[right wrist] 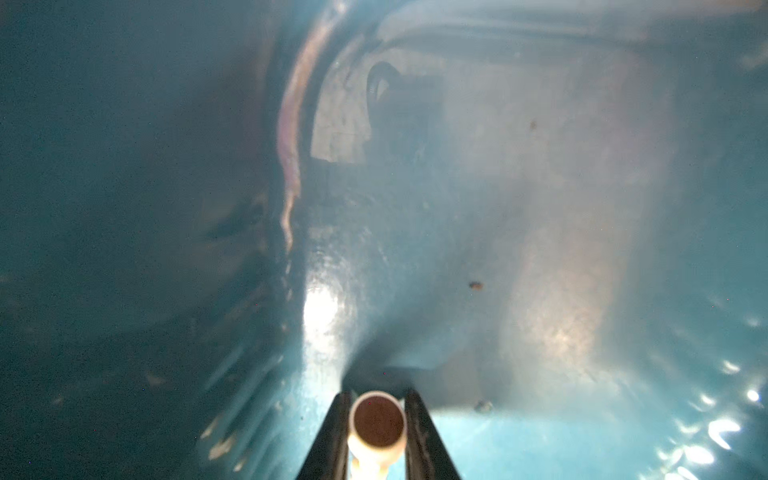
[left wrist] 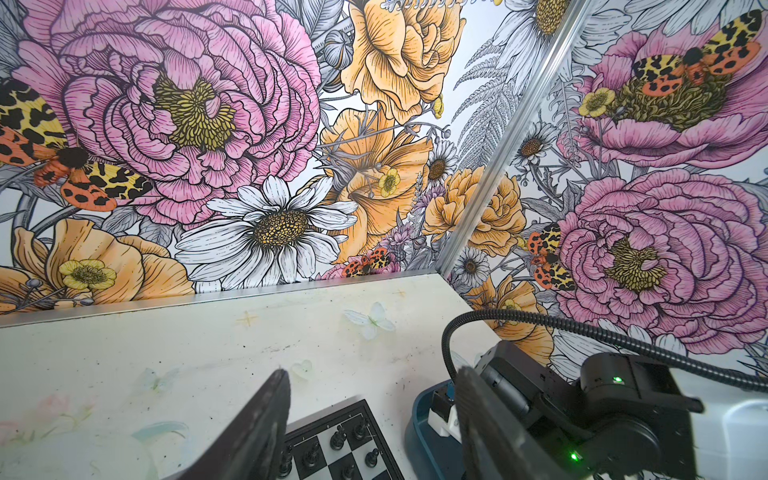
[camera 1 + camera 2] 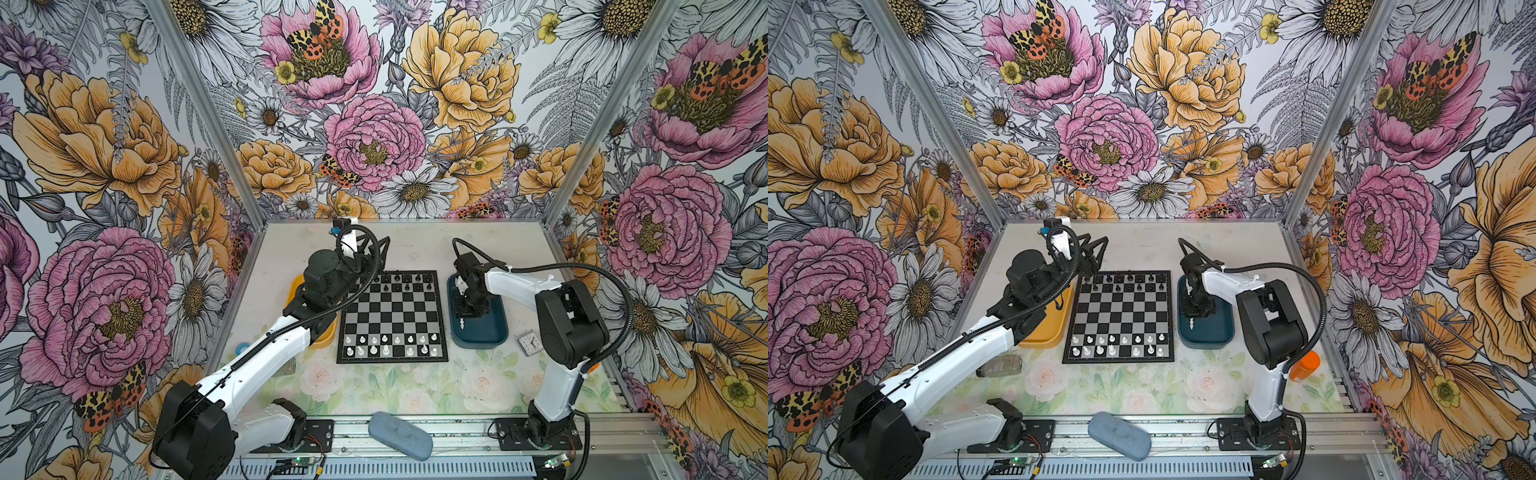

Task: Set up the chess pieces on the board
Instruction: 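Grasp the white pawn with the right gripper and lift it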

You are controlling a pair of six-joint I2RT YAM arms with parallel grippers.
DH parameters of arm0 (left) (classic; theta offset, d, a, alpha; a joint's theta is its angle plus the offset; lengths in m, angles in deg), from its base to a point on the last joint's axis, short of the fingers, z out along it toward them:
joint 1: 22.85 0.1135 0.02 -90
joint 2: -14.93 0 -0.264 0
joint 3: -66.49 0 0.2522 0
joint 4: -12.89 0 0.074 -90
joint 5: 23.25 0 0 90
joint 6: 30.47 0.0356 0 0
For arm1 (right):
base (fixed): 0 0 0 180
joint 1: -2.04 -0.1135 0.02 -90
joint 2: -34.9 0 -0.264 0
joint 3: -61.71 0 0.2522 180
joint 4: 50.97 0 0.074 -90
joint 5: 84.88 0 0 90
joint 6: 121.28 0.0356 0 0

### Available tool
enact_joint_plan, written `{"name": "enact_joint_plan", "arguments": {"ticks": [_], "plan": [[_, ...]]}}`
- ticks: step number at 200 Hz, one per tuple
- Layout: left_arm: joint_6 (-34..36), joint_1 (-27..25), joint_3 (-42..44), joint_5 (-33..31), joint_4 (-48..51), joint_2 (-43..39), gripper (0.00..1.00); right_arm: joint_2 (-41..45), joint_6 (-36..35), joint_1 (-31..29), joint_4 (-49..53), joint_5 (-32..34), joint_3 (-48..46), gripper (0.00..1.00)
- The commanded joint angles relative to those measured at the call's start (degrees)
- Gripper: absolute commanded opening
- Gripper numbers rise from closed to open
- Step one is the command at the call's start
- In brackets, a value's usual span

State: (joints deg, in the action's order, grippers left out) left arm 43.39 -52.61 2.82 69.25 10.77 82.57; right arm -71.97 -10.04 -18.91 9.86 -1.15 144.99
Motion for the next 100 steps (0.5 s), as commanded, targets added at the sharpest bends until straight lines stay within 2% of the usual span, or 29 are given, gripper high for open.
{"name": "enact_joint_plan", "arguments": {"ticks": [1,81,100], "plan": [[-0.21,0.49,-0.54,1.57,-0.53,0.05,0.65,-0.97,0.74,-0.67,-1.01,0.53,-1.05,0.21],[-0.21,0.49,-0.44,1.54,-0.6,-0.22,0.65,0.38,0.58,-0.76,-0.84,1.81,-0.87,0.0],[-0.22,0.47,-0.43,1.54,-0.64,-0.22,0.65,1.11,0.43,-0.76,-0.84,2.24,-0.65,0.0]]}}
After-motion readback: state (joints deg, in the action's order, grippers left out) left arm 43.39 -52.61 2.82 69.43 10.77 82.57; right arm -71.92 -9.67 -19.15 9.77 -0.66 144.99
